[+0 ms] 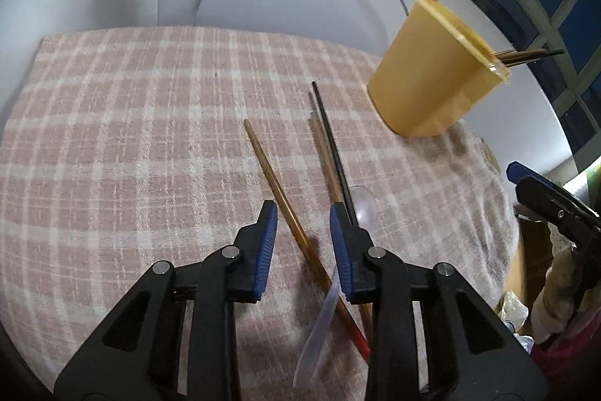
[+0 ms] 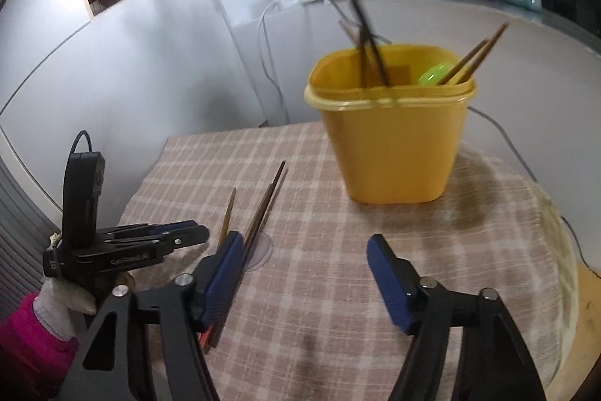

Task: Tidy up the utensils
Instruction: 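Move both tools back down to the chopsticks on the cloth, then grasp a wooden chopstick with the left tool while the right tool grasps a black chopstick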

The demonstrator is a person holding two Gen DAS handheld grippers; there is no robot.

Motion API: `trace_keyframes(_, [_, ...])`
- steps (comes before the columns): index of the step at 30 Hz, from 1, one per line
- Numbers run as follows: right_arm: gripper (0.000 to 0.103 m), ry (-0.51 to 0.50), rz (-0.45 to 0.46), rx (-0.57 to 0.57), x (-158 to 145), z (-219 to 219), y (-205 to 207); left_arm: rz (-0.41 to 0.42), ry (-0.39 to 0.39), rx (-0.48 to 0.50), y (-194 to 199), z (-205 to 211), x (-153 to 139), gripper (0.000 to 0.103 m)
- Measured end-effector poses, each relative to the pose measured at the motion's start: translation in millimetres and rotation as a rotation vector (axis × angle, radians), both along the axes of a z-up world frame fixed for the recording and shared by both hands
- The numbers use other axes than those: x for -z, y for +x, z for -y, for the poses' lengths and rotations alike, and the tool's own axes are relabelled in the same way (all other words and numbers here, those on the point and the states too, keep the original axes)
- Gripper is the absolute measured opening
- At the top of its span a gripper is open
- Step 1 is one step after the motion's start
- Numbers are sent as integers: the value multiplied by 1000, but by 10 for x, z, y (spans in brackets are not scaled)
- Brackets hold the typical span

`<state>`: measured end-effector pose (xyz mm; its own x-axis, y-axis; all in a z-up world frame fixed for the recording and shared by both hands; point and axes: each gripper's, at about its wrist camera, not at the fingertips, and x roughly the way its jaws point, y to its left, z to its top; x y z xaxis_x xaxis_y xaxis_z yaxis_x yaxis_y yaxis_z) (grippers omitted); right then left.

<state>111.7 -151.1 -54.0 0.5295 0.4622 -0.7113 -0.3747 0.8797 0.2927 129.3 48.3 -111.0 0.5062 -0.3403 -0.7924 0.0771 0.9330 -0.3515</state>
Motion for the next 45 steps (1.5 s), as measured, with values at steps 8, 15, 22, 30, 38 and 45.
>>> trace_keyframes(8, [41,7,-76,-53,191,-389,225,-25,43,-11,165,135,127,23])
trace_keyframes(15, [30,-51,-138,-97,350,-798,426,-17,118,-10,292,252,279,13])
trace_keyframes(22, [22,-125,-175,-96,496,-1041,706,-28,81,-30,339,181,331,7])
trace_keyframes(30, [17,-184,-192,-85,629,-1207,897,-30,80,-50,282,12,337,6])
trace_keyframes(38, [10,-193,-221,-63,755,-1244,1016,-28,84,-51,142,-155,284,6])
trace_keyframes(45, [8,-143,-248,-56,712,-1179,1057,-27,102,-50,183,-116,290,6])
